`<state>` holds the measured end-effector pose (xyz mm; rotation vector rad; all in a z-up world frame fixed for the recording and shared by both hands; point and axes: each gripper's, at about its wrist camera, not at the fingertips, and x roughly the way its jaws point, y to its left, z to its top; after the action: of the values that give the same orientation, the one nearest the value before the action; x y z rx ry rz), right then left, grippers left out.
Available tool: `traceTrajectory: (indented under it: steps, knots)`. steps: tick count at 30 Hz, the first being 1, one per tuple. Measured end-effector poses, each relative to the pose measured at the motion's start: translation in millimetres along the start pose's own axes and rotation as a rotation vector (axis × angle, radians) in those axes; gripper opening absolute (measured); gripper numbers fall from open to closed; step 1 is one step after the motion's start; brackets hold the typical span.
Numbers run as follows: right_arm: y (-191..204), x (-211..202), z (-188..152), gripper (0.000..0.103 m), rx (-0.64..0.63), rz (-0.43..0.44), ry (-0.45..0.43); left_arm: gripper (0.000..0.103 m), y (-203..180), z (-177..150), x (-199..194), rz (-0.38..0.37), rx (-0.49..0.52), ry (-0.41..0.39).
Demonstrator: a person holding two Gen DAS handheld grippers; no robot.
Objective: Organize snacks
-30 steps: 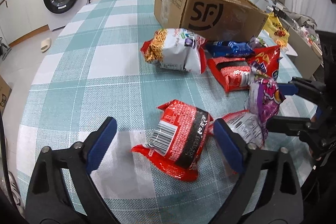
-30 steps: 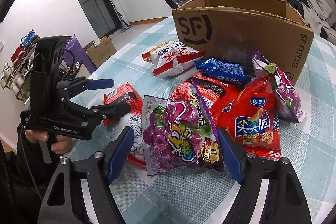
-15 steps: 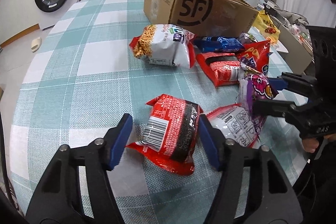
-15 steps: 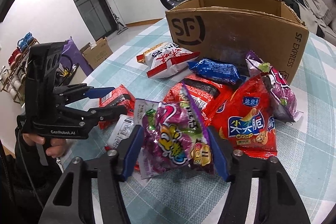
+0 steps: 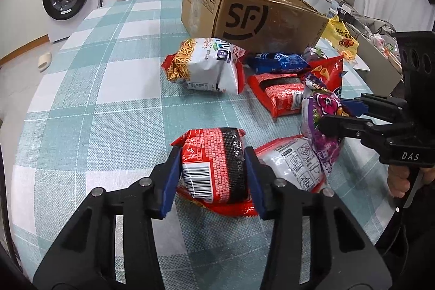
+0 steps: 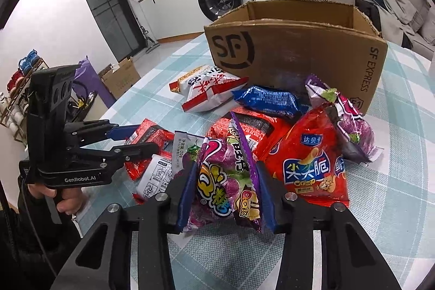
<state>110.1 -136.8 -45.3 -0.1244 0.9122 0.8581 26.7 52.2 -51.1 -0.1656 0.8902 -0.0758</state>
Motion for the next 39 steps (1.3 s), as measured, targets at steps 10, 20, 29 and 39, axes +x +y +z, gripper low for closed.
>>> traceTrajectory:
  steps: [10, 20, 29, 39]
  knots:
    - [-5.6, -18.8, 5.6, 0.043, 0.023, -0.010, -0.075, 0.042, 4.3, 5.4, -16.6, -0.003, -0.040, -0.066]
    - [-10.6, -44.1, 12.3, 0.043, 0.049, -0.032, -0.157, 0.042, -3.0, 9.8, -33.5, -0.004, -0.057, -0.119]
    - [-17.4, -55.3, 13.3, 0.043, 0.071, -0.046, -0.190, 0.042, -4.0, 11.2, -40.7, 0.003, -0.064, -0.139]
    - [-25.1, -68.8, 14.2, 0.043, 0.097, -0.073, -0.224, 0.042, -10.5, 16.0, -49.1, 0.014, -0.052, -0.168]
